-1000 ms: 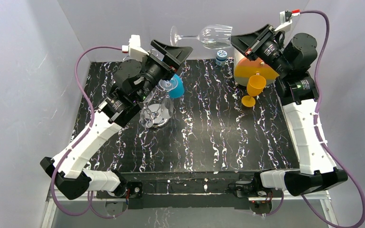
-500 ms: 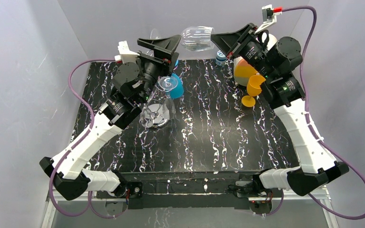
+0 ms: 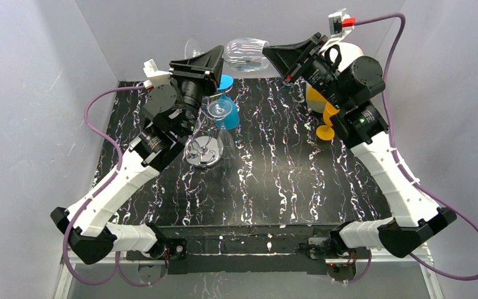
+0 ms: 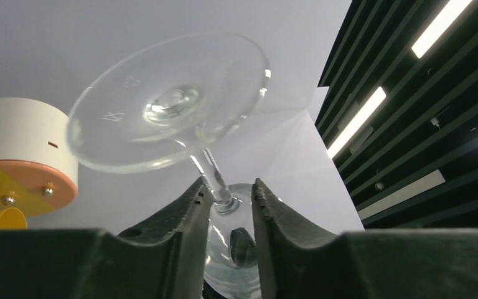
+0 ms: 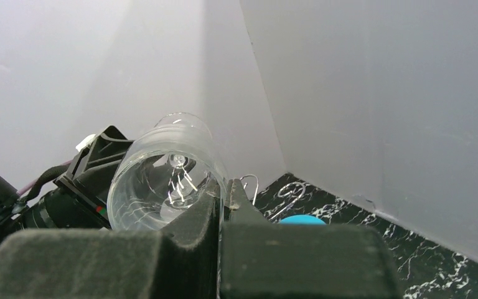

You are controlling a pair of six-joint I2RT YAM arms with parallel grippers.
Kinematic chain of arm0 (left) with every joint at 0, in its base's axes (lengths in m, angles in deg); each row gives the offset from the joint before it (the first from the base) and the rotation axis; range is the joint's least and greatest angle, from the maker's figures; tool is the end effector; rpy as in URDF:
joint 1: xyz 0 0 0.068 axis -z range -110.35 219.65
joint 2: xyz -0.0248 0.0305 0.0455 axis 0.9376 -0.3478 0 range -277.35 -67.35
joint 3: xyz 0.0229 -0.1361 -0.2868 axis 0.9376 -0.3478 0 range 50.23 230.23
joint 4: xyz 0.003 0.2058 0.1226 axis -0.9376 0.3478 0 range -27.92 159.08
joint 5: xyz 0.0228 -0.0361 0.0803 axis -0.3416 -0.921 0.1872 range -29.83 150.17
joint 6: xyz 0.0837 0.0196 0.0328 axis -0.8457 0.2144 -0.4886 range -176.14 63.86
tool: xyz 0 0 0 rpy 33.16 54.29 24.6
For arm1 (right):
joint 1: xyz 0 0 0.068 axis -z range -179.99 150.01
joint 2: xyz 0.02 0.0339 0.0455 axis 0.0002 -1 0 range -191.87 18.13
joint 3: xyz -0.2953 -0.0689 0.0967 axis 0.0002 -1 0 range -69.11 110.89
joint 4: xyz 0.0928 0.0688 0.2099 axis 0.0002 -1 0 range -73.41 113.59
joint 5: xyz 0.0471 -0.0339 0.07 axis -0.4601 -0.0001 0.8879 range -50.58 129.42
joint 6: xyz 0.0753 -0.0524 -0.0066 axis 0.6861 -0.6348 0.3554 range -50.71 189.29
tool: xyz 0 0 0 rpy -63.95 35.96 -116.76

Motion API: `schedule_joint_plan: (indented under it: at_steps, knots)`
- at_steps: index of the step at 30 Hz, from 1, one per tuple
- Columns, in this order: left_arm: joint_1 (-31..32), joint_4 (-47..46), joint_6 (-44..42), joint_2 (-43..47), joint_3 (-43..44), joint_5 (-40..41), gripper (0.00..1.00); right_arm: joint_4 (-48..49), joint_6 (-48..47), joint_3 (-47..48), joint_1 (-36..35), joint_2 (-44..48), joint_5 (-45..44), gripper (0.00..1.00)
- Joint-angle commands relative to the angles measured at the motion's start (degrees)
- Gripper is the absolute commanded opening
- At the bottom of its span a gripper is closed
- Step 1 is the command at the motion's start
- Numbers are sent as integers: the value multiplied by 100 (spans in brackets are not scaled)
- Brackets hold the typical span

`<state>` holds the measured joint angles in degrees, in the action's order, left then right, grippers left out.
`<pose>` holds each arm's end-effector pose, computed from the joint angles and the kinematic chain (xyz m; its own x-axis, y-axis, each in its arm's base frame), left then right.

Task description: Place the wine glass upside down on the wine glass rack

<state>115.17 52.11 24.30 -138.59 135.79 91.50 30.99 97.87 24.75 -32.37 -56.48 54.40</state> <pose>0.2068 -0.1494 0.5802 -0.2258 -0.9724 0.0597 0.3304 -0.1341 -0.9343 0.2118 0.1595 0.6118 -0.0082 0.5420 -0.8403 -0.8069 0.4928 0.3257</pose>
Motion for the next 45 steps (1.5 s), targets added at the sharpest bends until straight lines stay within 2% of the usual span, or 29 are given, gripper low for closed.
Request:
schedule_joint_plan:
  at_steps: [1,10,18,27,34,38,41,45]
  knots:
    - [27,-119,25,34,179,367,23,653,-652,88,-236,177,-360,1]
    - [30,-57,67,-3,183,531,24,1018,-1030,-190,-532,263,-245,1]
    - [22,-13,-56,-141,370,877,17,1035,-1126,-298,-576,324,-6,1]
    - [23,-5,-292,-133,400,1104,17,1001,-1205,-408,-601,434,-10,1]
    - [26,-42,-440,-170,373,1232,24,1000,-1076,-447,-600,487,-259,1]
    - [22,-65,-475,-188,344,1222,22,1000,-1069,-486,-603,525,-482,1]
    - [25,-103,-458,-191,306,1219,13,1022,-1059,-525,-595,556,-523,1]
    - [25,-131,-485,-183,298,1254,11,1105,-1017,-597,-601,585,-352,1]
